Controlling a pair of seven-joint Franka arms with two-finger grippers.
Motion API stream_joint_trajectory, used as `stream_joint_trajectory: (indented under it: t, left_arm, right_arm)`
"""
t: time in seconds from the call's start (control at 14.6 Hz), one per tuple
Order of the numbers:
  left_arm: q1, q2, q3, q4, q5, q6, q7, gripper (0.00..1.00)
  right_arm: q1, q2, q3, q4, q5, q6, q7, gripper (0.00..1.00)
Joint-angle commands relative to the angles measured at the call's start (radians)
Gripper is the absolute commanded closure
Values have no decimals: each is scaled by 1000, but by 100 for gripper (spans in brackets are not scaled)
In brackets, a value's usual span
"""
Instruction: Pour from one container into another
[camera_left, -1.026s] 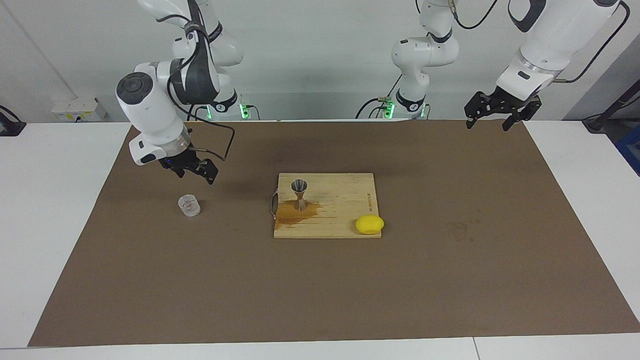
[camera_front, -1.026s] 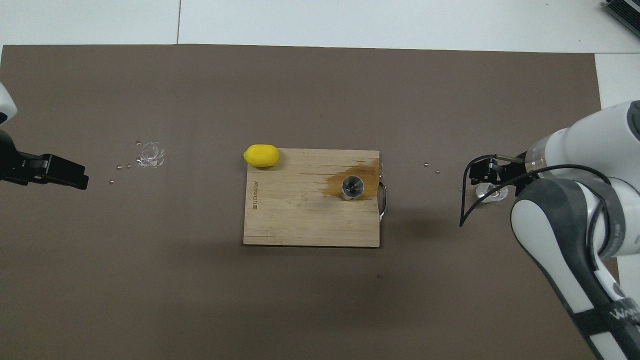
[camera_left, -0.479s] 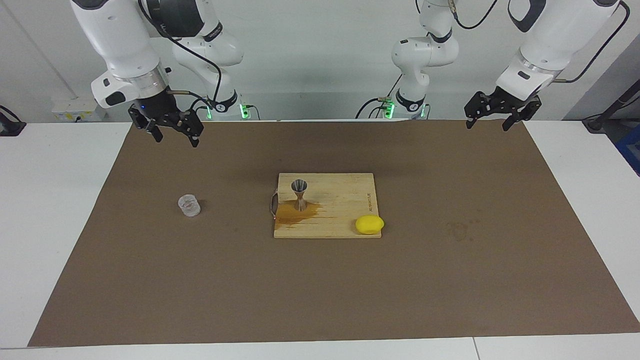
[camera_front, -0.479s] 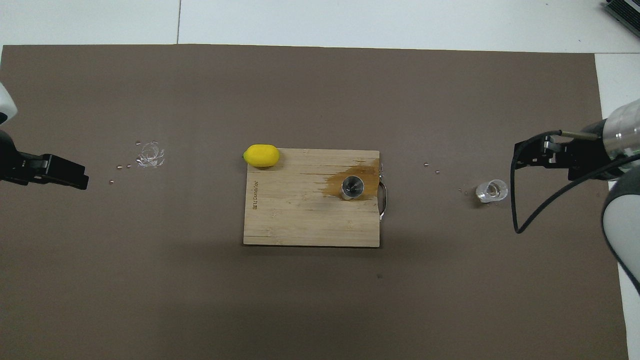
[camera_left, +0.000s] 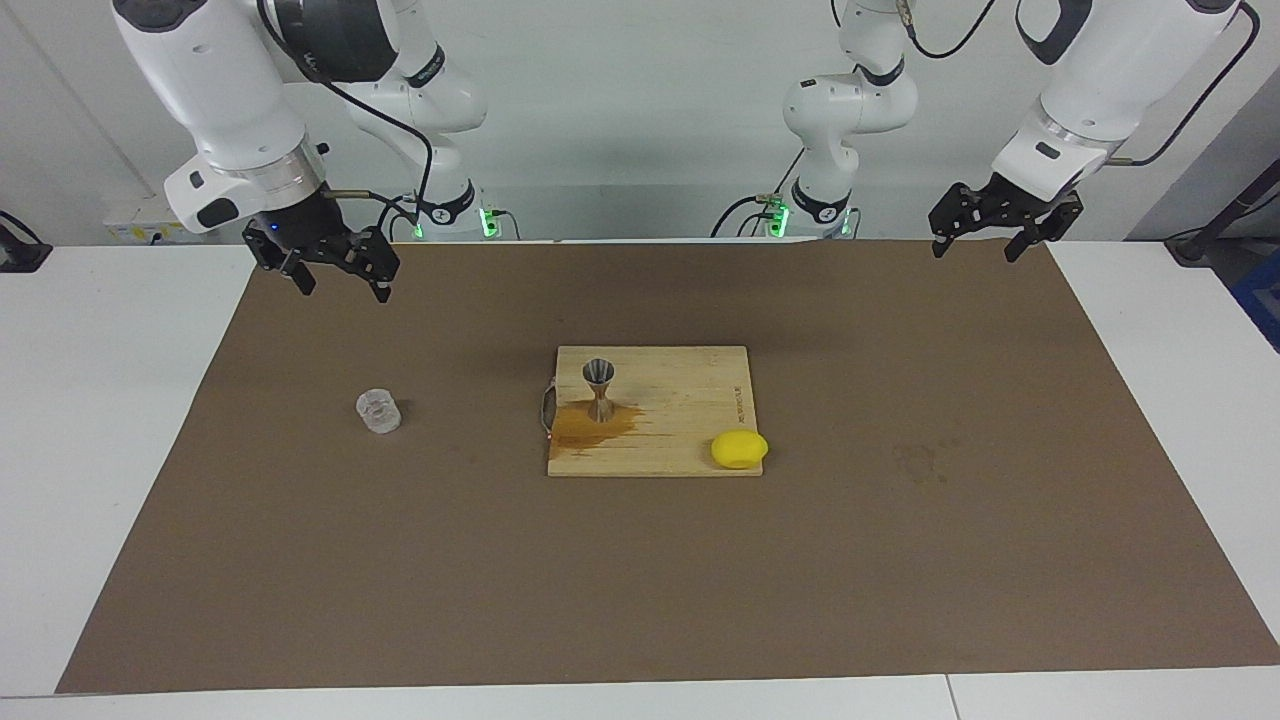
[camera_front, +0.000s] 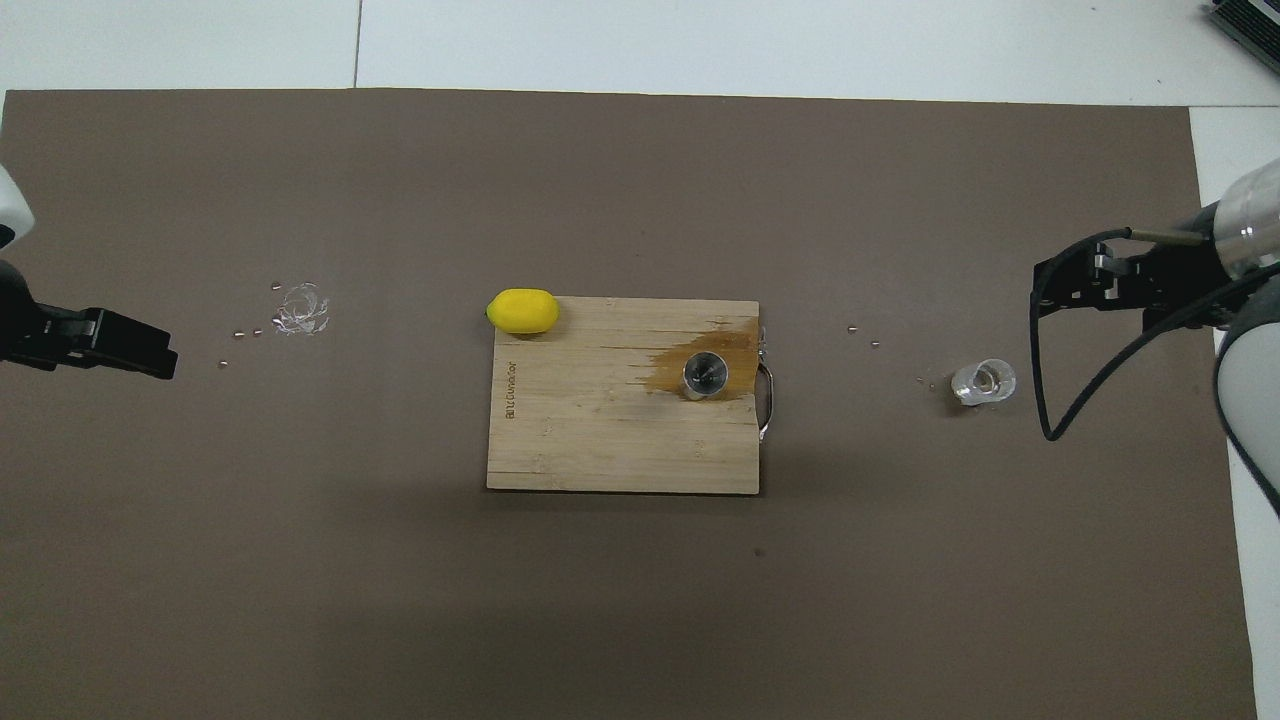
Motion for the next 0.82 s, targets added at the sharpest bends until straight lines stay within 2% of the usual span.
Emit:
stream_joint_trajectory:
  t: [0.0, 0.27, 0.55, 0.75]
  left_arm:
    - [6, -12, -7, -8, 15, -5, 1, 0]
    - [6, -10, -7, -8, 15, -5, 1, 0]
    - [6, -10, -7, -8, 15, -5, 1, 0]
    - [6, -10, -7, -8, 15, -5, 1, 0]
  right_arm:
    - [-16, 6, 9, 22, -25, -26, -49, 0]
    - [-14, -11, 7, -6, -25, -51, -124, 0]
    - [-8, -17, 7, -13, -28, -69, -109, 0]
    - [-2, -79, 7, -102, -28, -52, -68, 0]
